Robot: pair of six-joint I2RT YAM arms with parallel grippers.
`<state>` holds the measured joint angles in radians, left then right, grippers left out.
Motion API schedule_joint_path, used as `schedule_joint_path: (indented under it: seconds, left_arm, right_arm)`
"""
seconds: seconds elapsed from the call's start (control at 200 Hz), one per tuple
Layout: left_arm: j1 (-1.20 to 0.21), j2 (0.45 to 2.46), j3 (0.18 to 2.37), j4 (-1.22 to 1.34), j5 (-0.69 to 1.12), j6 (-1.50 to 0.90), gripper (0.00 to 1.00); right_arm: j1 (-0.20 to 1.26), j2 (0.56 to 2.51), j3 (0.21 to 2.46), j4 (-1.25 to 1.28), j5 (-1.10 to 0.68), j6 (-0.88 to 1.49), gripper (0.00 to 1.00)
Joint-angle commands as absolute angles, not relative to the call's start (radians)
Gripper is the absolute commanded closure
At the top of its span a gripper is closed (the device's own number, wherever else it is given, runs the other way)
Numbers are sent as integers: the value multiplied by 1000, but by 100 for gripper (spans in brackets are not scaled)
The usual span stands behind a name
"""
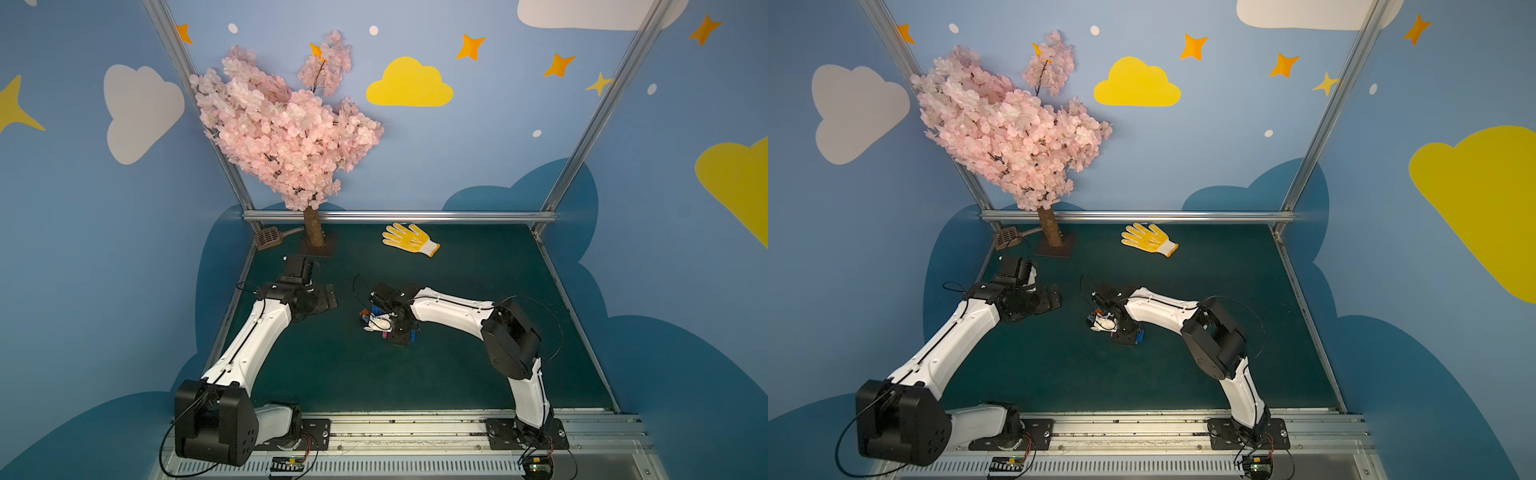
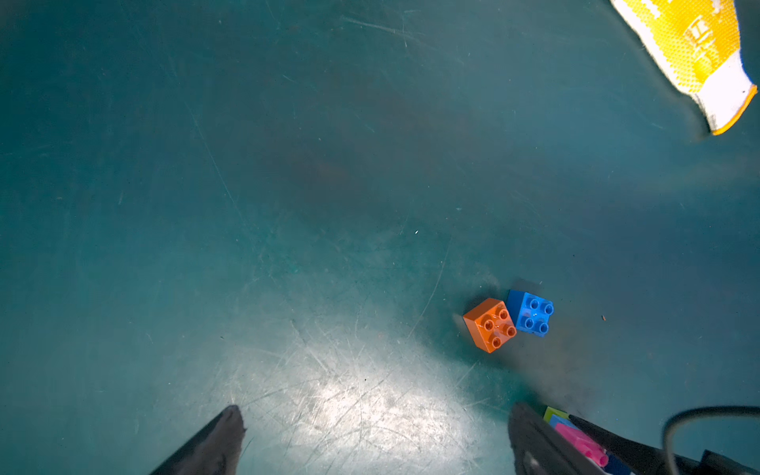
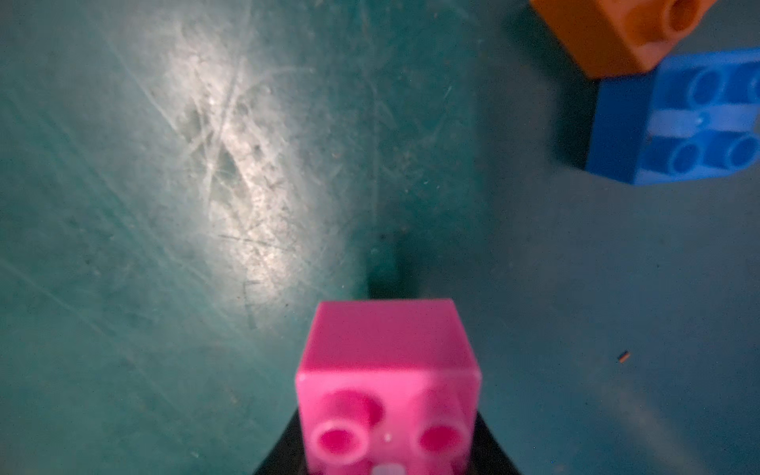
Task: Assemble the letter y with lego
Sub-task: Move the lego brick at the center of the board.
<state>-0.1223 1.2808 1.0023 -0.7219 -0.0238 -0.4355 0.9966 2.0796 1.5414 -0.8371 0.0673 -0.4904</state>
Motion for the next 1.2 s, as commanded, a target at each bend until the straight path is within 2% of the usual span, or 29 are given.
schedule_joint_path:
  seconds: [0.0, 0.235, 0.476, 0.716, 0.951, 1.191]
  left_arm:
    - [-118, 1262, 995, -712, -6, -418, 0]
    - [-117, 1256, 990, -709, 3, -415, 0]
    - [-132, 1257, 986, -692, 32, -422, 0]
    - [-246, 1310, 1002, -643, 27, -476, 3]
    - [-422, 1511, 1091, -578, 15, -527, 10]
    - [-507, 1793, 1270, -634, -19, -503, 26]
  right_arm:
    - [1010, 2227, 1444, -777, 68, -461, 100]
    - [1001, 2190, 1459, -786, 68, -450, 100]
    - [954, 2067, 1490, -831, 43, -432, 100]
    - [848, 2000, 1523, -900, 104, -425, 100]
    - [715, 1980, 1548, -961, 138, -340, 100]
    - [648, 1930, 1517, -957, 149, -244, 100]
